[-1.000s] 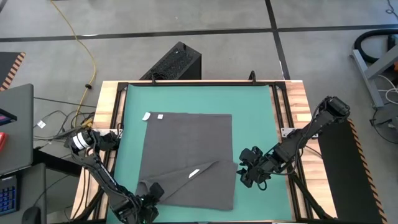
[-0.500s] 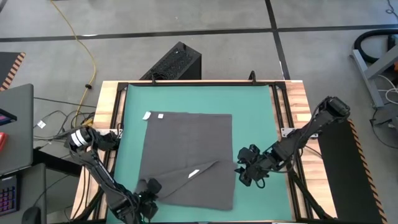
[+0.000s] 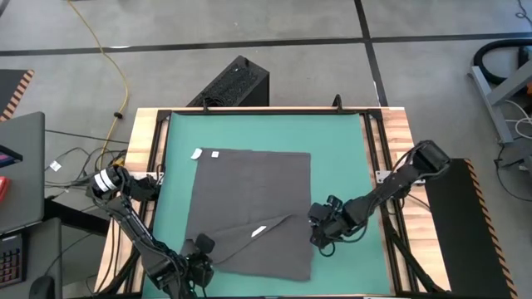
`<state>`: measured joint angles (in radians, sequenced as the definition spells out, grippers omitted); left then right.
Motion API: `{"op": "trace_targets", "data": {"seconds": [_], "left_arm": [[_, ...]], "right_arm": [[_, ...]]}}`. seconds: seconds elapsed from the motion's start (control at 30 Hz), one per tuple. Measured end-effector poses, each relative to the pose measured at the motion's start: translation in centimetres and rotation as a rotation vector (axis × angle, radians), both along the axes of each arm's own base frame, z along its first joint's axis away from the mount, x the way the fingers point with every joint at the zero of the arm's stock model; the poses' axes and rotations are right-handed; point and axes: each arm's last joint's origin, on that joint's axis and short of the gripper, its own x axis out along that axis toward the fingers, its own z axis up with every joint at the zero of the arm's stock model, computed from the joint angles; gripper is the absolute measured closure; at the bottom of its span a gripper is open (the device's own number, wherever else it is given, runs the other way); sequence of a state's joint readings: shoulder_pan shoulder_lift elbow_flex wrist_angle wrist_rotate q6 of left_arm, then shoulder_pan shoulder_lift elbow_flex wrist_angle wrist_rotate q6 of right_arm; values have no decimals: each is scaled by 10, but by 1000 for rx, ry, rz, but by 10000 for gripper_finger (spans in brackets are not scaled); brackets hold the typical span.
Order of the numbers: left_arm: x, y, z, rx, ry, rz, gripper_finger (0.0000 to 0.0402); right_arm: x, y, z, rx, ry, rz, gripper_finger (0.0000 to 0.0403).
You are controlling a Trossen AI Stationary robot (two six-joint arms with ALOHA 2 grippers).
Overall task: Roll towel
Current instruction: Roll the gray towel on the table
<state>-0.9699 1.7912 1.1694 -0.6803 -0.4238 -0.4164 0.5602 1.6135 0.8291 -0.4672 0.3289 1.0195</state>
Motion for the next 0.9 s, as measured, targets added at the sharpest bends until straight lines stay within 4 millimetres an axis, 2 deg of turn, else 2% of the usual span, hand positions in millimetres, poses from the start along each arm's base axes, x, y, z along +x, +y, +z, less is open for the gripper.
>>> {"op": "trace_targets", "data": {"seconds": [0.17, 0.37, 0.47, 0.7, 0.9], "left_arm": [[0, -1, 0, -32, 28, -5, 381], [2, 0, 0, -96, 5, 133, 366], [4, 1, 0, -98, 1, 144, 363], [9, 4, 0, -98, 7, 154, 385], [12, 7, 0, -109, -1, 198, 381]], "right_arm": [[7, 4, -10, 18, -9, 3, 175], [7, 6, -12, 21, -13, 6, 175], [8, 6, -12, 21, -13, 6, 175], [9, 8, -12, 30, -33, 19, 175], [9, 8, -12, 36, -31, 18, 176]]}}
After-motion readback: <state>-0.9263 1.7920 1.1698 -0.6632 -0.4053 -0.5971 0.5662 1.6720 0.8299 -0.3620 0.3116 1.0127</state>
